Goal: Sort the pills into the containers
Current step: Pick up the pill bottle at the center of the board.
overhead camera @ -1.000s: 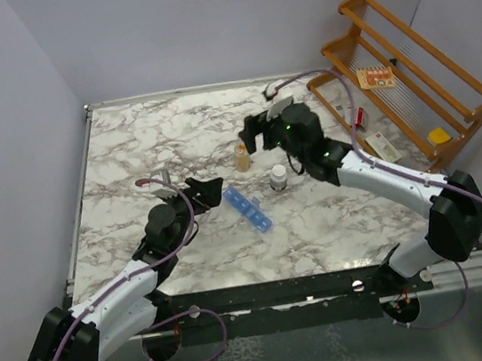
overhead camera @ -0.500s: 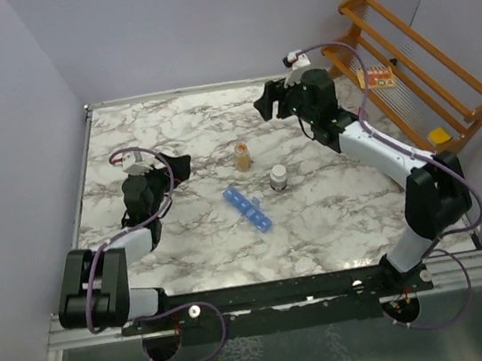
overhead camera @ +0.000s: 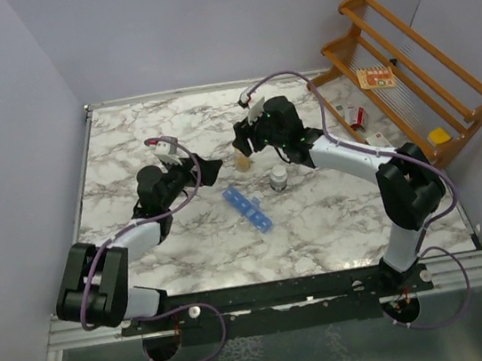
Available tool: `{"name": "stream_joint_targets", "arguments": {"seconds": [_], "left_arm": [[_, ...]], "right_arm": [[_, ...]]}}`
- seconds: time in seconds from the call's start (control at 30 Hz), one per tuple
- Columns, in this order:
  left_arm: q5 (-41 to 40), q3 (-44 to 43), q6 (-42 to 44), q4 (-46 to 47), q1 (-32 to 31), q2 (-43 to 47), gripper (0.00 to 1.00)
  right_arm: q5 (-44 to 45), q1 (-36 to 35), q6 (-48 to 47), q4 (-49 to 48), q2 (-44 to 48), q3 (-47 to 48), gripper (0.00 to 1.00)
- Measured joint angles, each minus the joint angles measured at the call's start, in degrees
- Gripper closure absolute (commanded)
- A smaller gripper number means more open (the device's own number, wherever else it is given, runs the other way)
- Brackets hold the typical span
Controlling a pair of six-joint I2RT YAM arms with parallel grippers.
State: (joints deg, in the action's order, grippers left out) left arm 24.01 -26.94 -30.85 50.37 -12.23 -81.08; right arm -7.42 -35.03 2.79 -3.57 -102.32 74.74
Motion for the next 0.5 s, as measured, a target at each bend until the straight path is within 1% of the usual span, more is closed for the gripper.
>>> {"name": "stream_joint_targets", "arguments": {"seconds": [0.1,0.17,0.3,0.4,0.5], "left_arm": [[-4.6,-0.7,6.3,-5.6,-4.5,5.4,0.01],[-7.3,-0.6,9.0,-7.5,-5.8,8.1,0.04],[-11.4,0.9,11.3,-9.4,-5.7,11.7,0.04],[-14.3,2.9,12.4,-10.4,-5.7,15.0,0.08],[-16.8,3.9,13.4,-10.7,-5.9,16.9,0.08]], "right_arm": [[0.4,-0.6,-0.9,-1.6,-0.1,-3.7,0.43],[0.8,-0.5,-1.2,-2.6,-0.4,-5.4,0.43],[1.1,-0.5,-1.8,-5.4,-2.1,-7.1,0.44],[1.0,-0.3,-2.0,-7.6,-3.7,-7.4,0.44],[1.0,-0.3,-2.0,-9.4,-4.1,-7.4,0.44]]}}
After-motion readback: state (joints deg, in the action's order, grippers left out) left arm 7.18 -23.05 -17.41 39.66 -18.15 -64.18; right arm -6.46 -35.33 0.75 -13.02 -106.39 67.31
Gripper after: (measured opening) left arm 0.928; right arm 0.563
